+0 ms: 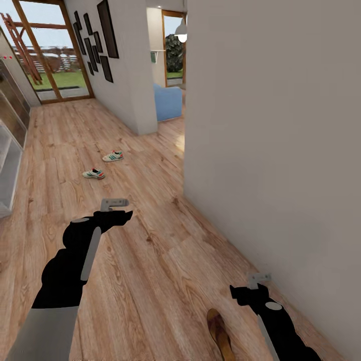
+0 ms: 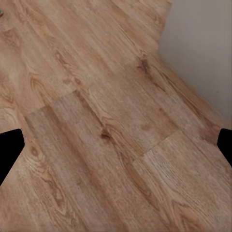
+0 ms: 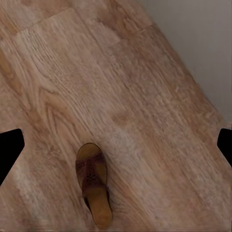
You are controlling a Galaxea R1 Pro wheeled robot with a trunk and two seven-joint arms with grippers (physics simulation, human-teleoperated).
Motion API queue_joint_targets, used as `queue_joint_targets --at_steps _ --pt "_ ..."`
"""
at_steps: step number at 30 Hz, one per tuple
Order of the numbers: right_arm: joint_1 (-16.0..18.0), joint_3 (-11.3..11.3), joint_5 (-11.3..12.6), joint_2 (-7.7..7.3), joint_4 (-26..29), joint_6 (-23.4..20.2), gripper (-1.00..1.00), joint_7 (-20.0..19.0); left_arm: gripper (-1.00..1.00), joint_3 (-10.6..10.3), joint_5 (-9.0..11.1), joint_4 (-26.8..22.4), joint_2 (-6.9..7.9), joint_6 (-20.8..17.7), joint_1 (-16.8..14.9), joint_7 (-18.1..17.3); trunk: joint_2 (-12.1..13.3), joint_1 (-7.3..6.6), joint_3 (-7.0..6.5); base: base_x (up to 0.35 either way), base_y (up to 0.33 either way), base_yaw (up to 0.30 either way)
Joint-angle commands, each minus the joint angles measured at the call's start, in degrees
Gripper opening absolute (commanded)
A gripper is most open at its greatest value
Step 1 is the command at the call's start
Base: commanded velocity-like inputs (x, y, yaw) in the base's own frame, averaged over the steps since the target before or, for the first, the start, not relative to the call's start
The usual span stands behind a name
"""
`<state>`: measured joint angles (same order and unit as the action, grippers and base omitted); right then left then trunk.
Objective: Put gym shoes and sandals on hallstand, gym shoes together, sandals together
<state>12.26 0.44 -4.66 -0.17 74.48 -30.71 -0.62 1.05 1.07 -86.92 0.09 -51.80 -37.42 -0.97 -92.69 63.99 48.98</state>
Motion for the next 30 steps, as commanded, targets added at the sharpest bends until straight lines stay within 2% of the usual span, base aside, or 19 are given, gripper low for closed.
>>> queue_joint_targets --at_steps 1,2,6,9,11,16,23,25,30 --pt "0.0 0.0 0.0 0.01 -2.7 2.3 1.0 0.0 1.0 0.0 0.0 0.0 0.0 0.0 0.0 0.0 -0.4 0.23 0.27 0.0 0.0 0.142" --pt "0.0 0.0 0.0 0.03 -3.9 3.4 1.0 0.0 1.0 0.0 0.0 0.0 0.0 0.0 0.0 0.0 -0.8 0.45 0.53 0.0 0.0 0.144" --pt "0.0 -0.1 -0.3 0.08 -15.7 13.9 1.0 0.0 1.0 0.0 0.0 0.0 0.0 -0.1 0.0 0.0 -2.4 1.32 1.58 0.0 0.0 0.151" --pt "0.0 -0.2 -0.4 0.08 -22.9 17.2 1.0 0.0 1.0 0.0 0.0 0.0 0.0 -0.1 0.1 0.0 -3.6 1.98 2.37 0.0 0.0 0.158" --pt "0.0 -0.2 -0.5 0.1 -25.9 18.0 1.0 0.0 1.0 0.0 0.0 0.0 0.0 -0.1 0.1 0.0 -4.4 2.42 2.89 0.0 0.0 0.161" --pt "0.0 -0.2 -0.5 0.1 -28.9 18.8 1.0 0.0 1.0 0.0 0.0 0.0 0.0 -0.1 0.1 0.0 -6.4 3.52 4.21 0.0 0.0 0.163" --pt "0.0 -0.2 -0.6 -0.11 -29.5 20.4 1.0 0.0 1.0 0.0 0.0 0.0 0.0 -0.1 0.1 0.0 -9.2 5.06 5.97 0.0 0.0 0.136" --pt "0.0 -0.2 -0.6 -0.19 -29.4 22.2 1.0 0.0 1.0 0.0 0.0 0.0 0.0 -0.1 0.1 0.0 -10.0 5.5 6.38 0.0 0.0 0.037" --pt "0.0 -0.2 -0.5 -0.27 -29.3 29.8 1.0 0.0 1.0 0.0 0.0 0.0 0.0 -0.1 0.1 0.0 -12.1 6.6 7.32 0.0 0.0 0.013"
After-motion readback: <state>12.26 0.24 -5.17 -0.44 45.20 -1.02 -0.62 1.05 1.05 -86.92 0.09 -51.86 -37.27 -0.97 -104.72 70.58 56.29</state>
